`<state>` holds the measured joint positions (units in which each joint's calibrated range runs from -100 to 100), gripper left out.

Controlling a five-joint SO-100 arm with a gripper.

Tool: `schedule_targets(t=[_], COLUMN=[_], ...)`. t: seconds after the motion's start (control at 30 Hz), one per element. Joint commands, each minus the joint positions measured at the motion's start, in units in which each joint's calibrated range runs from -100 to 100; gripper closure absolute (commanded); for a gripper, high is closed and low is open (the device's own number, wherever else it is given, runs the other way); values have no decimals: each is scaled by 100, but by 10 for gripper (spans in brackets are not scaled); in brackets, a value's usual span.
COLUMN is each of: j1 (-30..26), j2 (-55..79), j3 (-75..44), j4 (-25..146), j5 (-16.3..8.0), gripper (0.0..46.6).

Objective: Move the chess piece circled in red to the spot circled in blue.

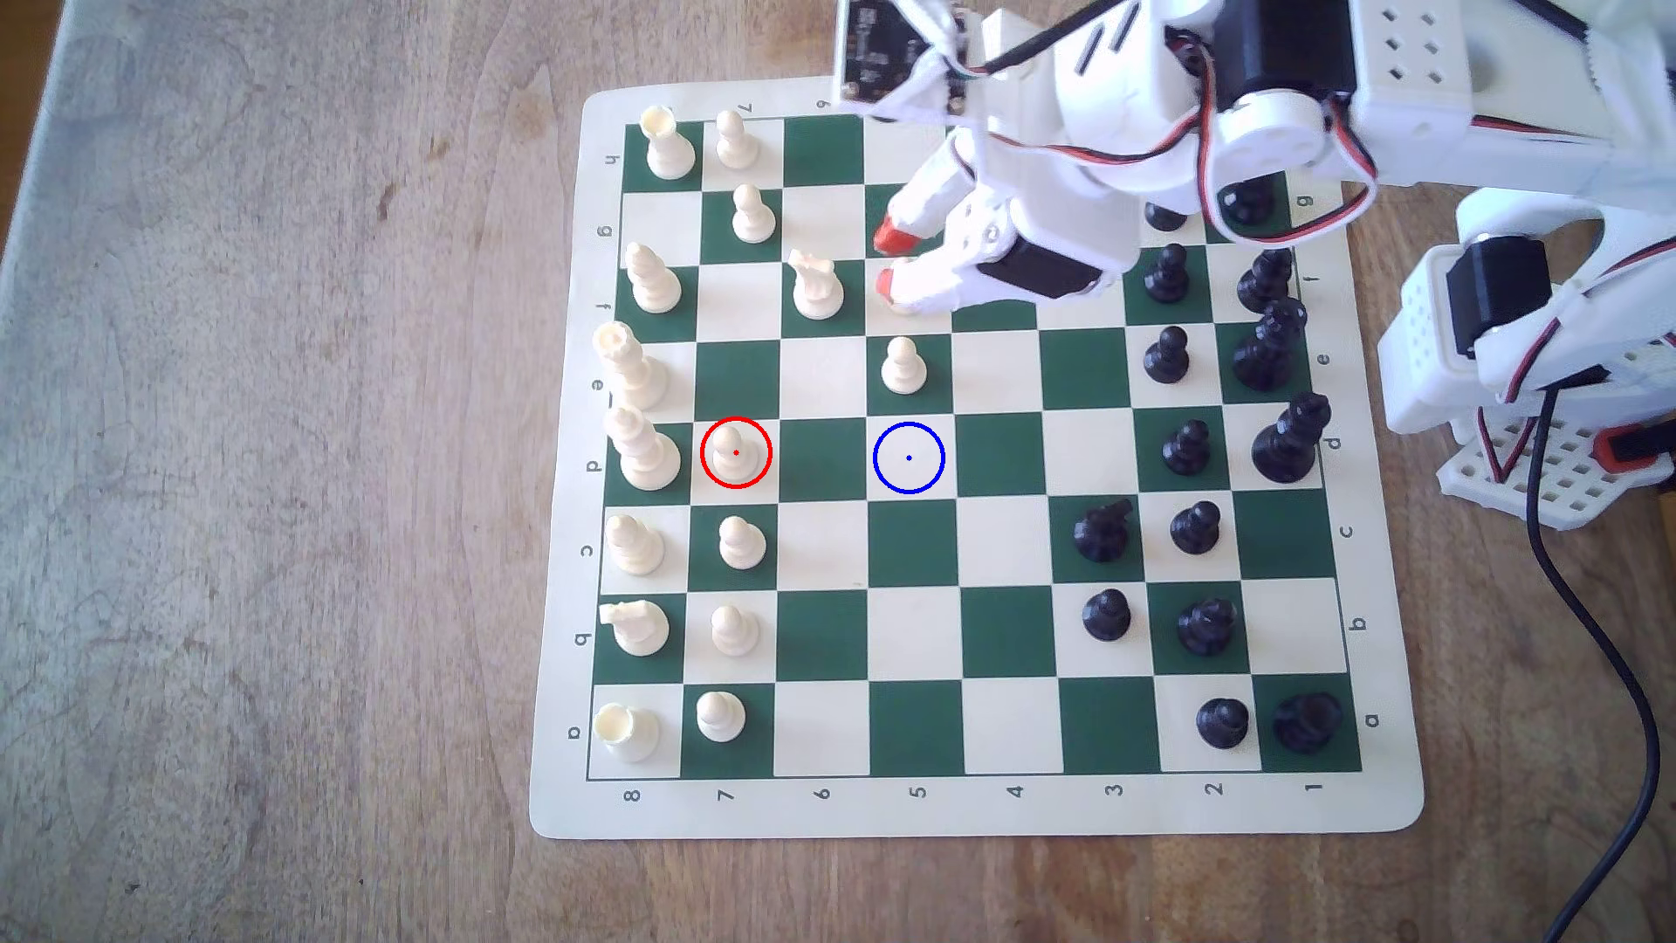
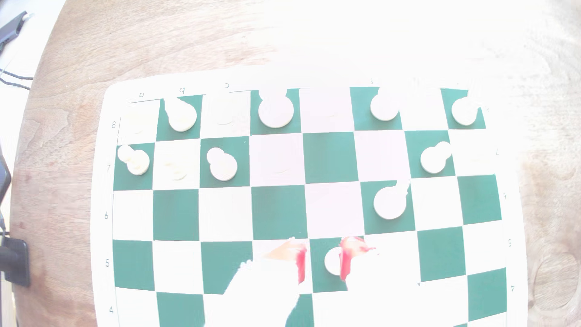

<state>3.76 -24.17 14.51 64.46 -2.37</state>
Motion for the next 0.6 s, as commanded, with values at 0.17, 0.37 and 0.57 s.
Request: schedule_targets(t=[0.17,0.37,0.57], j1=[-200,-59,81], j2=[1492,2392,2859], j3=[-1877,-2149,-2330], j4=[147,-279,-566], j5=[-239,-274,-244], gripper=[402,352,346])
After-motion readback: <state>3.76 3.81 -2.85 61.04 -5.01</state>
